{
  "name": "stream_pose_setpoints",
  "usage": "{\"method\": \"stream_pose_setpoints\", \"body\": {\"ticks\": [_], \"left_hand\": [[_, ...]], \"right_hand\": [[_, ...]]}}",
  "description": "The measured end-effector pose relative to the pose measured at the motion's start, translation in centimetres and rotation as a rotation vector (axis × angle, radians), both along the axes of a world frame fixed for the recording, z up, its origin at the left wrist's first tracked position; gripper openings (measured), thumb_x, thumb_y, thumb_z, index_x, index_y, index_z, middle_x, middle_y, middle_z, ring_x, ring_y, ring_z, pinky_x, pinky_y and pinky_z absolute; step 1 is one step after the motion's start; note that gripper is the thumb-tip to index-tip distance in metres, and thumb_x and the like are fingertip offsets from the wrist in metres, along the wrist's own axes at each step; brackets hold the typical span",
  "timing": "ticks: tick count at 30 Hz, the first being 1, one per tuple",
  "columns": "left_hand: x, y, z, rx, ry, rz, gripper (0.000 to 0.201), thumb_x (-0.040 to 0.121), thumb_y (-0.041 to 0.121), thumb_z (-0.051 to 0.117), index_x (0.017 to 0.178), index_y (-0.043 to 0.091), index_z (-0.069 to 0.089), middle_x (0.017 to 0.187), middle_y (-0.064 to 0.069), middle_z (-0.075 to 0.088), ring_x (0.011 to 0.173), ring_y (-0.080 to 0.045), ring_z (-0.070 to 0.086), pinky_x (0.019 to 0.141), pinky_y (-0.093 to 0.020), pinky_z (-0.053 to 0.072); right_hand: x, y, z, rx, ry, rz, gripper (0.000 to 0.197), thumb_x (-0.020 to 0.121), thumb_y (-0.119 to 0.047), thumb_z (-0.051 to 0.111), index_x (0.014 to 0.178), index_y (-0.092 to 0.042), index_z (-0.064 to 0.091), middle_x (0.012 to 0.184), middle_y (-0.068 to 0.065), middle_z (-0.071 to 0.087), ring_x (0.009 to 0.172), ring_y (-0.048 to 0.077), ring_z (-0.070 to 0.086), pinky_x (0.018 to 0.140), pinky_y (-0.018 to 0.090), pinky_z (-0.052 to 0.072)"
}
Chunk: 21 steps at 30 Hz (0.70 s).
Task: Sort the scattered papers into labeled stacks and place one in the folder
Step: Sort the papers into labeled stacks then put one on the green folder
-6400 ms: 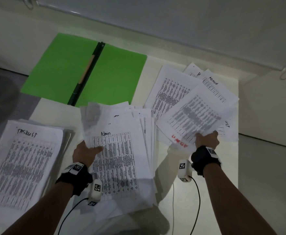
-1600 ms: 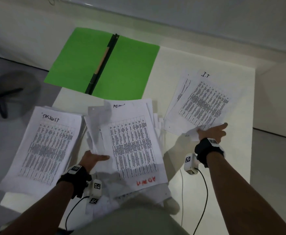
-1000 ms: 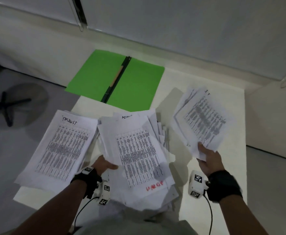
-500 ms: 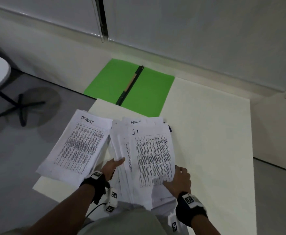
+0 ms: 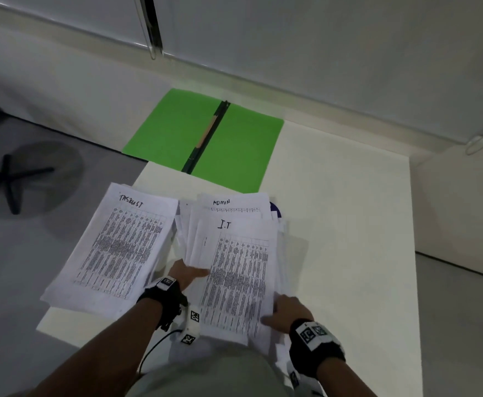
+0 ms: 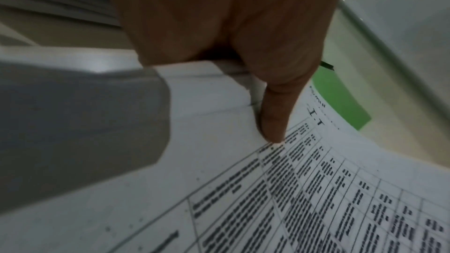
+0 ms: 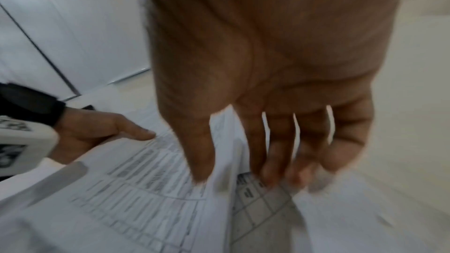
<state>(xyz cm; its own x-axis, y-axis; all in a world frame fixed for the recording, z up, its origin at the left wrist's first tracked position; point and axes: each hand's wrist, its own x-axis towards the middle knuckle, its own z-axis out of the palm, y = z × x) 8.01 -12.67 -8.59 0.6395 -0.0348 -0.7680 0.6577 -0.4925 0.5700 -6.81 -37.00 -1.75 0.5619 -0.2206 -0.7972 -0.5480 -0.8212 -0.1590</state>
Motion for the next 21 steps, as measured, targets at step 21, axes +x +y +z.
{"method": "stream_pose_setpoints", "body": {"ticks": [21], "left_hand": [[0.2,-1.7,4.1,-0.023,-0.005,0.045,0.082,0.052,0.045,0.089,0.112,0.0,0.058,0.108,-0.013,0.067,0.103,-0.032,0.064,0.088,-0.041,0.052]], "right_hand": [[12.0,-7.8,-1.9,0.011,-0.506,-0.409,0.019,0.09,-0.015,0.058,0.096,-0.008,0.075,0.1,0.016,0.073,0.1,0.034,0.065,0.076,0.025,0.043]]}}
